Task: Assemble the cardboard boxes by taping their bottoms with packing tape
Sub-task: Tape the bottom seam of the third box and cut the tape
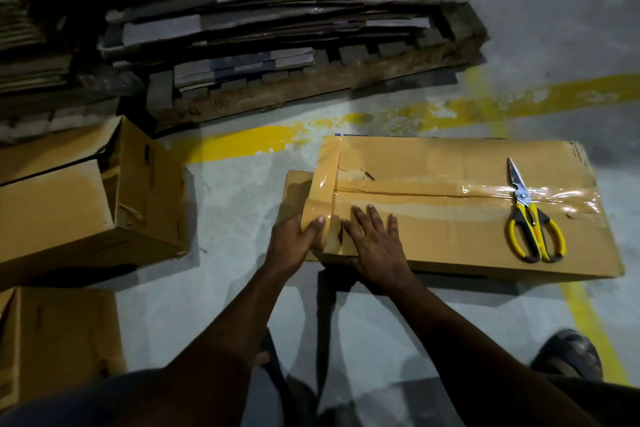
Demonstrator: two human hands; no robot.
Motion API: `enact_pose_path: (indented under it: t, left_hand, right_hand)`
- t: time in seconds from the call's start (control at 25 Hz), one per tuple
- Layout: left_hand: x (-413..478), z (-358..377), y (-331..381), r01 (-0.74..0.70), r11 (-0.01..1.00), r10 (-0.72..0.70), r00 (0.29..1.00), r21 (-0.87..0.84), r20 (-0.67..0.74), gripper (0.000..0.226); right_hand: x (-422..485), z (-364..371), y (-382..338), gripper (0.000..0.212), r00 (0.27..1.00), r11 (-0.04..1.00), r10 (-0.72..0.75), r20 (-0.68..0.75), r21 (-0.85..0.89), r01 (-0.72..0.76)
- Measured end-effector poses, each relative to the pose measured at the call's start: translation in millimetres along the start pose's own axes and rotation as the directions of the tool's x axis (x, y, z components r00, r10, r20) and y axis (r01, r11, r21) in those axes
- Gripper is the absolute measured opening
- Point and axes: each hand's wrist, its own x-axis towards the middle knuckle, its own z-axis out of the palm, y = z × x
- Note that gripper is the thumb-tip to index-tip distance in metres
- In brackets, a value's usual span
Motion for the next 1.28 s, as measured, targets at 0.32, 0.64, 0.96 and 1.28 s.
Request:
enact_pose_path:
  t: [0.32, 0.64, 0.96, 1.28]
  left_hand:
    - [-22, 0, -28, 0.011, 1.000, -0.011, 0.999, -0.017, -0.032, 0.035]
    - [-48, 12, -53, 0.177, 0.980, -0.182, 0.982, -0.093, -0.047, 0.023]
    - [-48, 24, -58, 0.259, 0.959, -0.271, 0.957, -0.117, -0.101, 0.035]
    - [-51, 36, -60, 0.331, 0.939, -0.336, 0.940, -0.088, -0.050, 0.029]
  right_hand:
    - [-1, 0, 0, 0.086, 1.000, 1.000, -0.008, -0.016, 0.019, 0.008]
    - [-2, -4, -1, 0.084, 1.000, 1.000, -0.001, -0.005, 0.021, 0.001]
    - [-1, -1, 0, 0.082, 1.000, 1.000, -0.003, -0.002, 0.007, 0.003]
    - [1, 3, 0, 0.084, 1.000, 1.000, -0.001, -0.017, -0.018, 0.001]
